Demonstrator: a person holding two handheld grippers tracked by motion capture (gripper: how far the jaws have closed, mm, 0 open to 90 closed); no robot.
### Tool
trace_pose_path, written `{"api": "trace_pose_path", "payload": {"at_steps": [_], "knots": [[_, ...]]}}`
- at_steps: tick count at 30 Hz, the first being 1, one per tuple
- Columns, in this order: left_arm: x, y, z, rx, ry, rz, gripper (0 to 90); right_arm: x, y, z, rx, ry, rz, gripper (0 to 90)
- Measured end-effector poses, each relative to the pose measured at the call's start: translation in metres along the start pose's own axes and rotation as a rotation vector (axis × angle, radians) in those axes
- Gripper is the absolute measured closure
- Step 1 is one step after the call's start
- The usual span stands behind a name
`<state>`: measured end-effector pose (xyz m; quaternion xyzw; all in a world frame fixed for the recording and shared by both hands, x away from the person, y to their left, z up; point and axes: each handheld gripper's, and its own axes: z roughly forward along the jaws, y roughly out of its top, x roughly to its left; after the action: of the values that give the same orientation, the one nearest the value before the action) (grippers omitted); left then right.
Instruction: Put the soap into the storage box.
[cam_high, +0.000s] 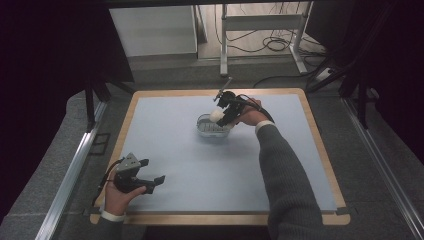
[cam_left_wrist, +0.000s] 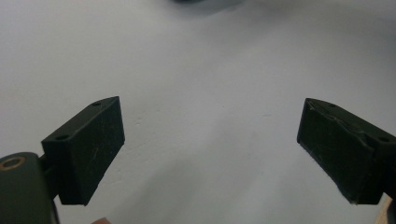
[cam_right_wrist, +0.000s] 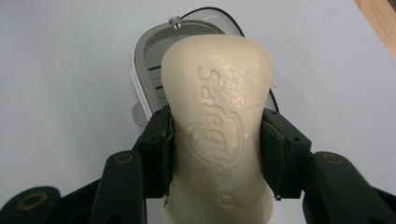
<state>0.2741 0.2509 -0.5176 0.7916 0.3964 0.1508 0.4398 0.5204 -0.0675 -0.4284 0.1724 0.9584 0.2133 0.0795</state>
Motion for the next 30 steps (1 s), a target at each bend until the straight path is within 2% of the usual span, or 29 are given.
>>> {"api": "trace_pose_path", "payload": {"at_steps": [10,14,18,24,26,28,30], "knots": [[0.0,0.0,0.001,0.003,-0.001,0.002,8.0,0.001,0.012,0.016,0.015,-0.007,-0.048,49.1],[0.0,0.0,0.002,0.006,-0.002,0.004,8.0,0.004,0.013,0.024,0.034,-0.026,-0.092,49.1],[0.0,0.0,0.001,0.008,-0.002,0.006,8.0,0.005,0.014,0.03,0.037,-0.026,-0.1,49.1],[0.0,0.0,0.001,0.008,-0.002,0.007,8.0,0.006,0.014,0.039,0.06,-0.021,-0.082,47.6],[0.0,0.0,0.001,0.008,-0.001,0.008,8.0,0.005,0.014,0.039,0.042,-0.015,-0.072,47.0],[0.0,0.0,0.002,0.01,0.0,0.008,8.0,0.005,0.014,0.034,-0.004,-0.003,-0.038,46.4],[0.0,0.0,0.002,0.008,0.0,0.007,8.0,0.005,0.014,0.03,-0.021,-0.009,-0.028,44.1]]}}
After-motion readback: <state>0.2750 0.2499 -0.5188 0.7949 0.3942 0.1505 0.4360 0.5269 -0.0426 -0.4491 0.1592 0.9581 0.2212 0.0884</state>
